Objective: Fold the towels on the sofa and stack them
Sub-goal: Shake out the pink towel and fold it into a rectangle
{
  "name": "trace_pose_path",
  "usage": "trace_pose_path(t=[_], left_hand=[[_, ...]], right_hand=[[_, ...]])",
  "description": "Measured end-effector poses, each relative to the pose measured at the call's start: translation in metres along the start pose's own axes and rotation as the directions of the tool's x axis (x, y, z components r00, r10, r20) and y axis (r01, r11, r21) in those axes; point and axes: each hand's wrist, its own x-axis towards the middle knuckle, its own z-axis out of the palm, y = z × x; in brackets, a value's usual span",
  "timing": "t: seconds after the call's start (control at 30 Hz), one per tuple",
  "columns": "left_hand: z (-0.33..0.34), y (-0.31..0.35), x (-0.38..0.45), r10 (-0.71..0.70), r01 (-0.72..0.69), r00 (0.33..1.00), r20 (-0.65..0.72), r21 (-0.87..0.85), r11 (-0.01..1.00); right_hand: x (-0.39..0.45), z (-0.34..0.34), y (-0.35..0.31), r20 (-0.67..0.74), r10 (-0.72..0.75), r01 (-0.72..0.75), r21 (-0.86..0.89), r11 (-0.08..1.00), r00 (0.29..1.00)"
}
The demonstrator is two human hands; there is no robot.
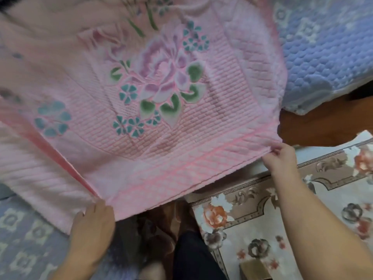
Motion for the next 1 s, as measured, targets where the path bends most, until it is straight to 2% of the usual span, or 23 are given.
trace_pose_path(t=[0.07, 0.1, 0.13, 0.23, 0.27, 0.3, 0.33, 0.37, 0.4, 0.43, 0.5, 0.53, 0.57, 0.6, 0.63, 0.67, 0.7, 0.73, 0.77, 0.83, 0.9, 0.93, 1.0], left_hand=[[-0.003, -0.003, 0.002, -0.009, 0.01, 0.999, 0.046, -0.018, 1.0], [-0.003, -0.004, 0.003, -0.016, 0.017, 0.996, 0.082, -0.019, 1.0], [-0.003, -0.004, 0.003, -0.03, 0.032, 0.991, 0.13, -0.019, 0.999], [-0.003, -0.002, 0.0, -0.088, 0.1, 0.967, 0.238, -0.039, 0.994], [-0.003, -0.002, 0.0, -0.129, 0.147, 0.958, 0.256, -0.05, 0.988], [-0.003, -0.001, 0.0, -0.176, 0.201, 0.946, 0.273, -0.066, 0.977], [-0.002, 0.0, 0.001, -0.208, 0.246, 0.933, 0.292, -0.098, 0.964], [0.001, 0.001, 0.003, -0.215, 0.265, 0.93, 0.297, -0.138, 0.954], [0.003, 0.002, 0.003, -0.218, 0.278, 0.928, 0.303, -0.173, 0.945], [0.004, 0.003, 0.005, -0.228, 0.293, 0.927, 0.297, -0.198, 0.935], [0.003, 0.004, 0.008, -0.262, 0.337, 0.915, 0.308, -0.223, 0.915], [0.001, 0.004, 0.009, -0.274, 0.353, 0.908, 0.316, -0.226, 0.908], [0.002, 0.004, 0.01, -0.274, 0.355, 0.908, 0.317, -0.234, 0.905], [0.003, 0.004, 0.009, -0.269, 0.352, 0.911, 0.314, -0.249, 0.902], [0.004, 0.005, 0.007, -0.264, 0.346, 0.918, 0.296, -0.27, 0.899], [0.005, 0.006, 0.006, -0.262, 0.346, 0.921, 0.287, -0.296, 0.891], [0.005, 0.008, 0.005, -0.266, 0.348, 0.925, 0.272, -0.32, 0.881], [0.005, 0.008, 0.005, -0.274, 0.348, 0.929, 0.248, -0.338, 0.874], [0.004, 0.008, 0.005, -0.284, 0.348, 0.933, 0.221, -0.351, 0.87], [0.004, 0.008, 0.003, -0.288, 0.343, 0.936, 0.201, -0.352, 0.871], [0.007, 0.008, 0.002, -0.277, 0.335, 0.939, 0.202, -0.367, 0.868], [0.009, 0.009, 0.001, -0.266, 0.328, 0.941, 0.208, -0.378, 0.866], [0.011, 0.011, 0.001, -0.275, 0.333, 0.94, 0.2, -0.38, 0.863]], right_hand=[[0.025, 0.0, -0.023, 0.167, 0.123, -0.176, 0.362, 0.915, 0.978], [0.036, 0.004, -0.034, 0.199, 0.135, -0.213, 0.444, 0.871, 0.971], [0.04, 0.008, -0.045, 0.177, 0.143, -0.207, 0.425, 0.881, 0.974], [0.053, 0.003, -0.056, 0.149, 0.245, -0.253, 0.042, 0.967, 0.958], [0.05, 0.003, -0.061, 0.018, 0.119, -0.114, -0.187, 0.976, 0.993], [0.059, 0.005, -0.067, -0.212, -0.108, 0.02, -0.38, 0.925, 0.971], [0.062, 0.011, -0.082, -0.399, -0.306, 0.179, -0.325, 0.929, 0.865], [0.054, 0.019, -0.092, -0.498, -0.445, 0.375, -0.238, 0.896, 0.745], [0.043, 0.029, -0.1, -0.554, -0.589, 0.595, -0.196, 0.779, 0.588], [0.024, 0.052, -0.106, -0.528, -0.743, 0.696, -0.344, 0.63, 0.411], [-0.008, 0.1, -0.098, -0.177, -0.953, 0.83, -0.469, 0.302, 0.247], [-0.016, 0.126, -0.085, 0.046, -0.977, 0.87, -0.466, 0.163, 0.208], [-0.016, 0.149, -0.069, 0.286, -0.933, 0.884, -0.463, 0.064, 0.218], [-0.005, 0.168, -0.048, 0.542, -0.806, 0.888, -0.458, -0.048, 0.236], [0.006, 0.184, -0.03, 0.743, -0.602, 0.876, -0.46, -0.143, 0.292], [0.017, 0.195, -0.015, 0.832, -0.383, 0.837, -0.504, -0.216, 0.402], [0.025, 0.202, -0.003, 0.821, -0.229, 0.773, -0.57, -0.279, 0.523], [0.028, 0.208, 0.004, 0.773, -0.195, 0.704, -0.632, -0.324, 0.604], [0.027, 0.214, 0.01, 0.719, -0.25, 0.644, -0.693, -0.324, 0.649], [0.012, 0.231, 0.014, 0.665, -0.458, 0.625, -0.735, -0.262, 0.59], [0.004, 0.252, 0.02, 0.716, -0.552, 0.701, -0.648, -0.297, 0.428], [0.003, 0.264, 0.024, 0.767, -0.528, 0.723, -0.59, -0.359, 0.364], [0.005, 0.289, 0.029, 0.828, -0.436, 0.713, -0.54, -0.447, 0.353]])
